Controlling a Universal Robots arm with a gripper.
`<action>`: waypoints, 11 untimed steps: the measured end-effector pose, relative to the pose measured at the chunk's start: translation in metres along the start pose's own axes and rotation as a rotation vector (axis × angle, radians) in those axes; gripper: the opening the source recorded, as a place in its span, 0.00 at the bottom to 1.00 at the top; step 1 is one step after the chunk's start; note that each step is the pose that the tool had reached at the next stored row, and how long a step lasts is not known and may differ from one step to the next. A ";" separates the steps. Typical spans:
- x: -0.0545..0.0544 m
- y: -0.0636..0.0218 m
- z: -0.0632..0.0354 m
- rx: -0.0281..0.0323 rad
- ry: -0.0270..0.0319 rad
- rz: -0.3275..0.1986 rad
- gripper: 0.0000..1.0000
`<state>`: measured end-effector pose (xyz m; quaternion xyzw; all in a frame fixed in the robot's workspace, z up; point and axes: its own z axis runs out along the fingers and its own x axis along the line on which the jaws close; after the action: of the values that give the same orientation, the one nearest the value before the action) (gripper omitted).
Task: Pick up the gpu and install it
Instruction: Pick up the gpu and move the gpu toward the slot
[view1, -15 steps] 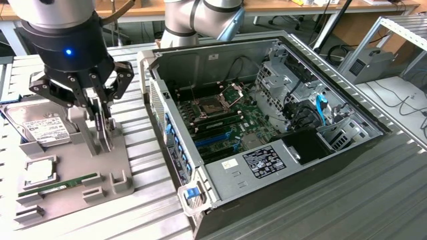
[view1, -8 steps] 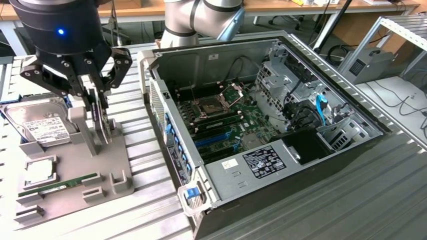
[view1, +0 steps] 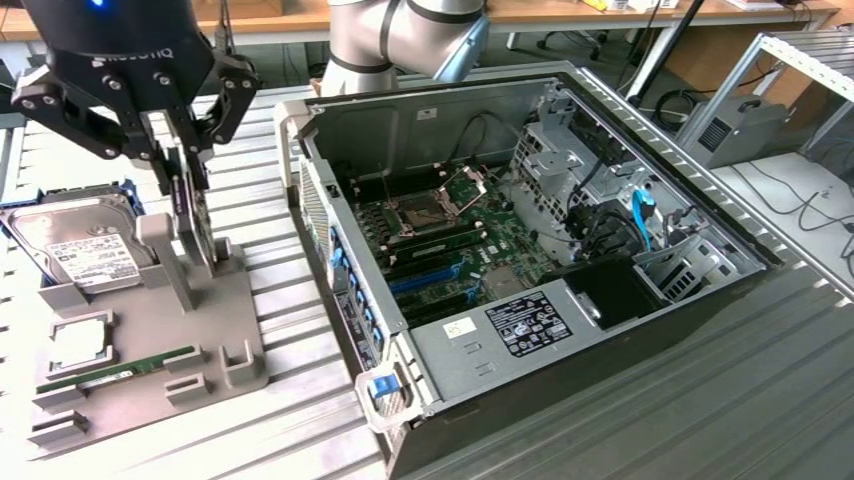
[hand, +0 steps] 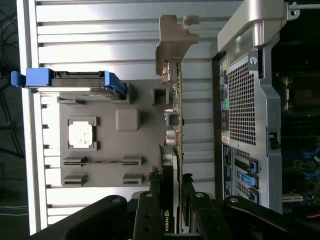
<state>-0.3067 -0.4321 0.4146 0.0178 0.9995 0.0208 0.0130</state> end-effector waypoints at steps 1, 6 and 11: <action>0.000 0.0002 -0.0019 0.0000 0.0000 0.000 0.27; 0.000 0.0010 -0.0108 0.0003 0.0000 0.000 0.27; 0.000 0.0021 -0.0209 0.0007 -0.0001 0.000 0.27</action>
<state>-0.3067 -0.4308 0.4357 0.0178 0.9995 0.0204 0.0131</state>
